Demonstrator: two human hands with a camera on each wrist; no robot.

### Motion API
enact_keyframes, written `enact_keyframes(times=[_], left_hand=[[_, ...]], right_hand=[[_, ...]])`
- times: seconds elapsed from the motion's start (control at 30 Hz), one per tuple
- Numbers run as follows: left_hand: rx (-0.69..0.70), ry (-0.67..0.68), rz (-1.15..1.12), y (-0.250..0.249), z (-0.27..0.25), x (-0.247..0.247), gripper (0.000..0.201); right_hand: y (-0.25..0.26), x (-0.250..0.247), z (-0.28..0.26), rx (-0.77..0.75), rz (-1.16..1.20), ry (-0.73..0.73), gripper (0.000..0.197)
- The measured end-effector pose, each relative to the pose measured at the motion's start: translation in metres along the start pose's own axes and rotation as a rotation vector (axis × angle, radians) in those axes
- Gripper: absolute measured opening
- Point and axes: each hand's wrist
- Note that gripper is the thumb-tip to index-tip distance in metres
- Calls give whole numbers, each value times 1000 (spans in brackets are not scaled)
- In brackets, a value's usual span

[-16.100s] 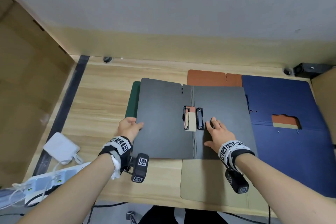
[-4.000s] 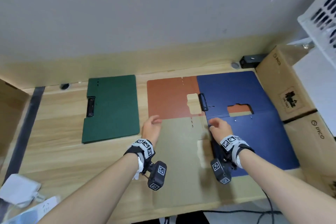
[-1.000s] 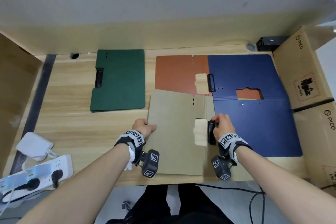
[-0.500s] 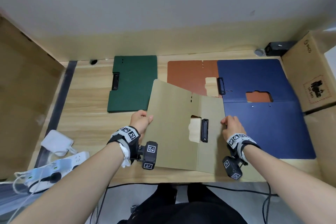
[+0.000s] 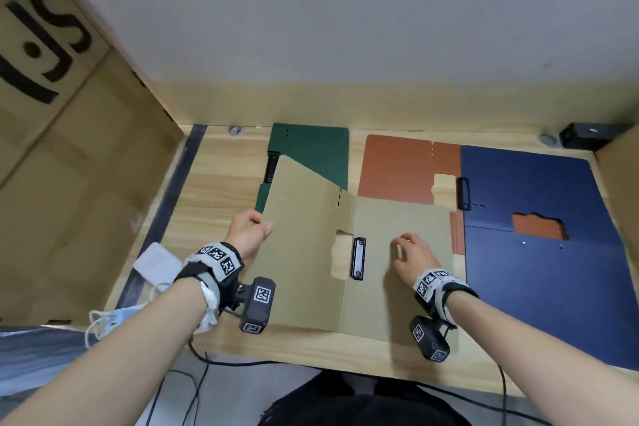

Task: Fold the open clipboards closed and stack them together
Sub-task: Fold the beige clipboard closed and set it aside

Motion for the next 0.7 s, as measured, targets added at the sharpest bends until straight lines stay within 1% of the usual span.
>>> enact_keyframes(times=[0.07, 0.13, 0.2, 0.33, 0.4, 0.47, 0.57, 0.63, 0.7], left_hand=[[25, 36, 60, -11, -4, -7, 16], [71, 121, 106, -23, -9, -8, 19], [145, 197, 184, -37, -18, -4, 22], [290, 315, 377, -66, -35, 15, 22], [355, 383, 461, -81, -46, 29, 22], [421, 463, 524, -94, -56, 46, 24], [467, 581, 562, -106, -65, 76, 30], [465, 641, 554, -109, -69, 96, 32], [479, 654, 568, -107, -71, 114, 32]], right_hand=[[10, 0, 4, 2, 2, 32, 53], [18, -4, 6, 20, 10, 39, 55], [23, -13, 5, 18, 20, 21, 51], [30, -41, -1, -99, 67, -43, 38], [32, -59, -6, -143, 126, -71, 35], [34, -78, -10, -151, 215, -98, 31], [30, -102, -14, -124, 339, -105, 29], [24, -112, -18, -83, 479, -117, 36], [15, -117, -21, -7, 610, -150, 46]])
Point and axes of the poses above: each hand's wrist, its own z-axis towards the middle knuckle, its own x-axis out of the palm, y = z × x, and after that the axes turned 5 degrees about -y, right-handed
